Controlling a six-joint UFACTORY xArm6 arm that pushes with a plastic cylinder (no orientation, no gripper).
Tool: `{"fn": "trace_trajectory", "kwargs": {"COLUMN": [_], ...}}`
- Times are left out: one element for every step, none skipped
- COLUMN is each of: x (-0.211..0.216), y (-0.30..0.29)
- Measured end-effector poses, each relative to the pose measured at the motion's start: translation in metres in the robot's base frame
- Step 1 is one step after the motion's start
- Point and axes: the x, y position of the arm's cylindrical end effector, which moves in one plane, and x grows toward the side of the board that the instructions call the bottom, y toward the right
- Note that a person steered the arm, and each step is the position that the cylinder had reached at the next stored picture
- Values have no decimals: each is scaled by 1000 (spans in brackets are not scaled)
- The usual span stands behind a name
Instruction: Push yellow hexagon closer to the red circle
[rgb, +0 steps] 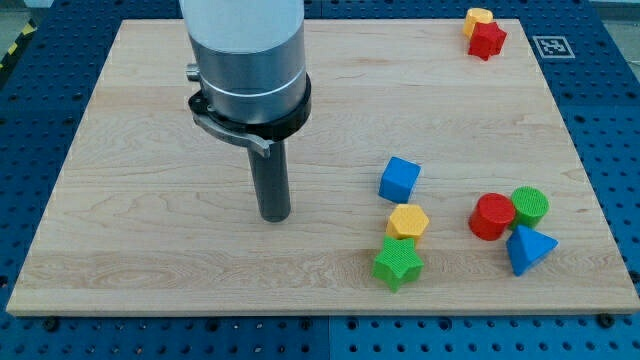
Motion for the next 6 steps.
{"fn": "trace_trajectory", "kwargs": {"x": [6,15,15,15,15,18], "y": [22,68,101,124,146,152]}}
